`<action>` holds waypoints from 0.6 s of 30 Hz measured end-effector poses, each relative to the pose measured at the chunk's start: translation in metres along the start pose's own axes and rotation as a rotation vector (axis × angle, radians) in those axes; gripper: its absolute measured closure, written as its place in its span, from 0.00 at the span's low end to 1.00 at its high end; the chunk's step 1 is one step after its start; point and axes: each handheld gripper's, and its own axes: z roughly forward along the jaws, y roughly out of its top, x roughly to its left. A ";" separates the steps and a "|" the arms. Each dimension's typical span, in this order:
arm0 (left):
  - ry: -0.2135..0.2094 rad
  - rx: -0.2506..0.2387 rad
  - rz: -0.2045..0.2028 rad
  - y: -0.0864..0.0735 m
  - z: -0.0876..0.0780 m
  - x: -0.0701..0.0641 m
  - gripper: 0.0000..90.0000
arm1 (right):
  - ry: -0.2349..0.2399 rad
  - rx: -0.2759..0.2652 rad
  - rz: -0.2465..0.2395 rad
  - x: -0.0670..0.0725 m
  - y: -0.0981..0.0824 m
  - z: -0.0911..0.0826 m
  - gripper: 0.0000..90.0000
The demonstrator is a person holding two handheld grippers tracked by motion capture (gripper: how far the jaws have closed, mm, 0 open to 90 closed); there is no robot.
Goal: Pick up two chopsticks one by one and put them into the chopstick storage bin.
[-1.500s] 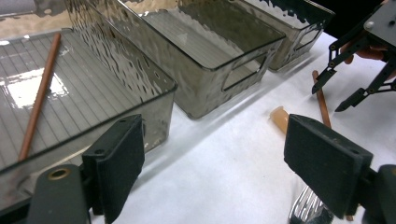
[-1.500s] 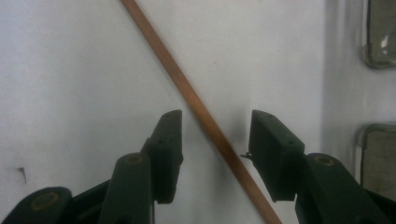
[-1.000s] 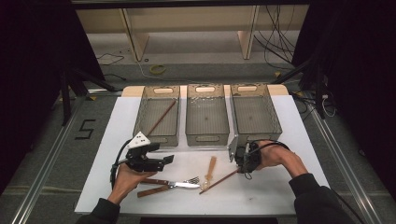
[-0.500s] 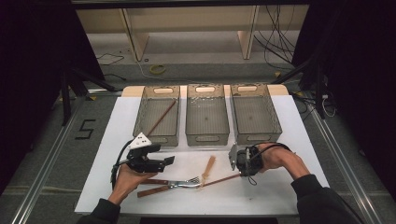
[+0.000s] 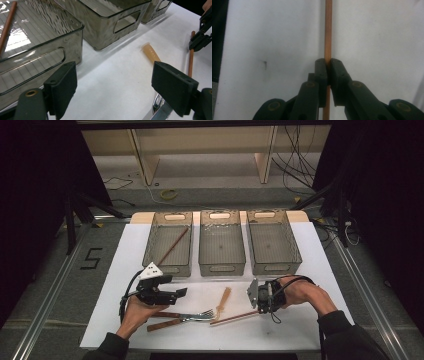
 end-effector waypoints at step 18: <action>-0.053 0.019 0.067 0.017 0.000 -0.019 0.22 | -0.108 -0.116 0.003 0.013 0.012 -0.025 0.94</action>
